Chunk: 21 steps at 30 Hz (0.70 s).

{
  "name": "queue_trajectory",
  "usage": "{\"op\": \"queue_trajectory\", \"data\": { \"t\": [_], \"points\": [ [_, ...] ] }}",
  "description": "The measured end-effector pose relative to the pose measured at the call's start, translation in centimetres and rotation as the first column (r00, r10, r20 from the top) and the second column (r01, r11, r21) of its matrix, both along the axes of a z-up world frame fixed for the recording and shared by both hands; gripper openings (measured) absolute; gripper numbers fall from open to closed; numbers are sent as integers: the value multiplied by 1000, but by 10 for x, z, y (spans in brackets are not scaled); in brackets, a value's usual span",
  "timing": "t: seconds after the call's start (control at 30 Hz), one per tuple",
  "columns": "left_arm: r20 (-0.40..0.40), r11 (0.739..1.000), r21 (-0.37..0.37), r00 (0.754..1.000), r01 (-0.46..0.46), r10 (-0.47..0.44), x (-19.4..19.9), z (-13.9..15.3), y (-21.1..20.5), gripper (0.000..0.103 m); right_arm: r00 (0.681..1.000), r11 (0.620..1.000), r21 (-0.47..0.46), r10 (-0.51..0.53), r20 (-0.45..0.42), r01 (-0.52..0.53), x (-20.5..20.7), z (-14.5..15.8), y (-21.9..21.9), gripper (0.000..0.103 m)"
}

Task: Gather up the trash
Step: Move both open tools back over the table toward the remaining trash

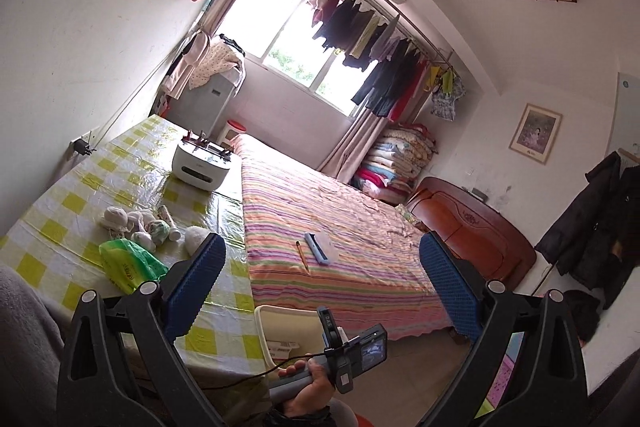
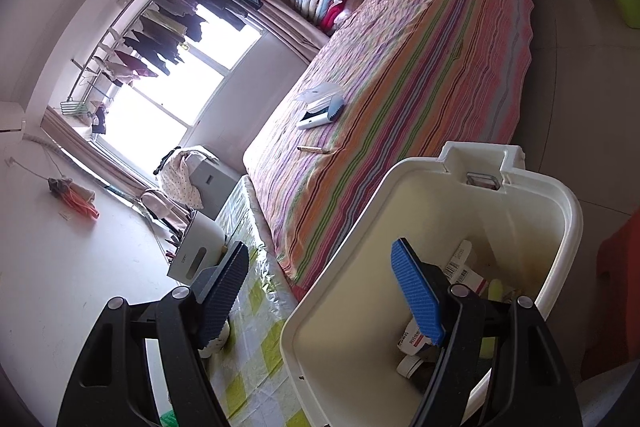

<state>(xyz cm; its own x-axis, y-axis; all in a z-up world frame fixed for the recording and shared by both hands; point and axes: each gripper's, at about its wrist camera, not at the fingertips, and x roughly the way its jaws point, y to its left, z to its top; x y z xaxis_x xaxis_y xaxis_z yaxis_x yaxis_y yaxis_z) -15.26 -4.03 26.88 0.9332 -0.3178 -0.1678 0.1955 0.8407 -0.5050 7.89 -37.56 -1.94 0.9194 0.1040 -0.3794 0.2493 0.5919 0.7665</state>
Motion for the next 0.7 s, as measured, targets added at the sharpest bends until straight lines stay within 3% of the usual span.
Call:
{"op": "queue_trajectory", "data": {
  "t": [0.33, 0.5, 0.63, 0.7],
  "points": [
    [72, 998, 43, 997, -38, 35, -8, 22, -2, 96, 999, 999, 5, 32, -12, -32, 8, 3, 10, 72],
    [87, 999, 0, 995, -53, 52, -8, 19, 14, 96, 999, 999, -5, 44, -21, -44, 10, 4, 13, 72],
    [60, 1000, 9, 998, -24, 24, 4, 13, 27, 96, 998, 997, -40, 60, -17, -60, 11, 9, 20, 72],
    [41, 998, 26, 998, -57, 56, 16, 6, 40, 96, 997, 995, -75, 71, -10, -71, 11, 14, 27, 72]
  ]
}}
